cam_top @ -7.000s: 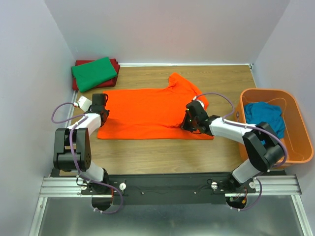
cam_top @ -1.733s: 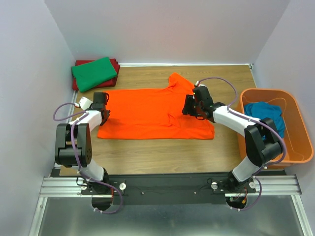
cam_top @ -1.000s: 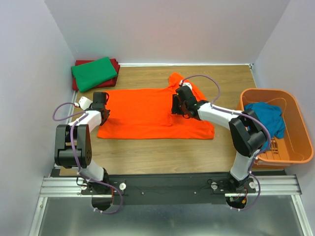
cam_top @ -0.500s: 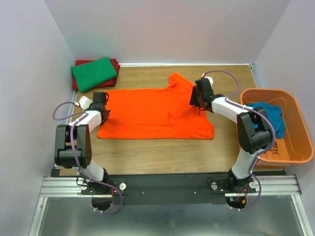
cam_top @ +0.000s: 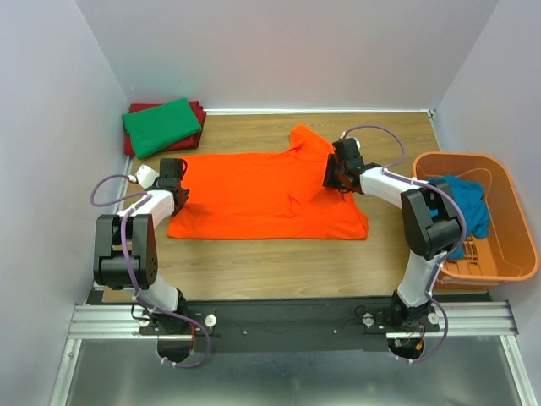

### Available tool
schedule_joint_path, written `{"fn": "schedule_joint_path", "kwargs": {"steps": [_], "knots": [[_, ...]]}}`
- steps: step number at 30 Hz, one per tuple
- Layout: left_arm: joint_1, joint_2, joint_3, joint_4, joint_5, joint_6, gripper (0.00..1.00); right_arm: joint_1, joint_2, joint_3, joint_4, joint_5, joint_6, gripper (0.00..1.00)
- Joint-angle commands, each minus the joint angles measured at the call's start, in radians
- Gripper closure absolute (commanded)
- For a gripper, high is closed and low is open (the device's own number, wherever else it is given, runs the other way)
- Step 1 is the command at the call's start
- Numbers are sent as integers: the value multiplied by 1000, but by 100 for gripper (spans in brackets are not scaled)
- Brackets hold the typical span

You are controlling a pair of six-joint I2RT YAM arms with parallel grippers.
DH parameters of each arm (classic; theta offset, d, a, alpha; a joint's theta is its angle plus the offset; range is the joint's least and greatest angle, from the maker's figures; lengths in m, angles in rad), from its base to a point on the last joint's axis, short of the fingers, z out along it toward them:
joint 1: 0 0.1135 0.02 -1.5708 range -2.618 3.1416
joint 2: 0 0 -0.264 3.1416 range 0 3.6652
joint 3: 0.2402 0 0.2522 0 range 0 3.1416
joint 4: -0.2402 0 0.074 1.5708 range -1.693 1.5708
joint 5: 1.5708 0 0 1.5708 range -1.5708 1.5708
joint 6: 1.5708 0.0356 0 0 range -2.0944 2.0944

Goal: Fold and stack the t-shirts
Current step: Fold the flattened tshirt in 1/3 of the way

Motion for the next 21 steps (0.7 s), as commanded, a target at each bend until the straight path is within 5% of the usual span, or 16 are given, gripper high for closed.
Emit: {"fn": "schedule_joint_path", "kwargs": {"steps": [1,9,21], "knots": [[-3,-23,13,19,1,6,100,-1,16,17,-13,-21,8,55],[-3,-38,6,19,-2,12,100,-1,-12,12,-12,-15,8,94],[-4,-69,-6,13,-9,12,100,-1,-147,-43,44,60,10,98]]}}
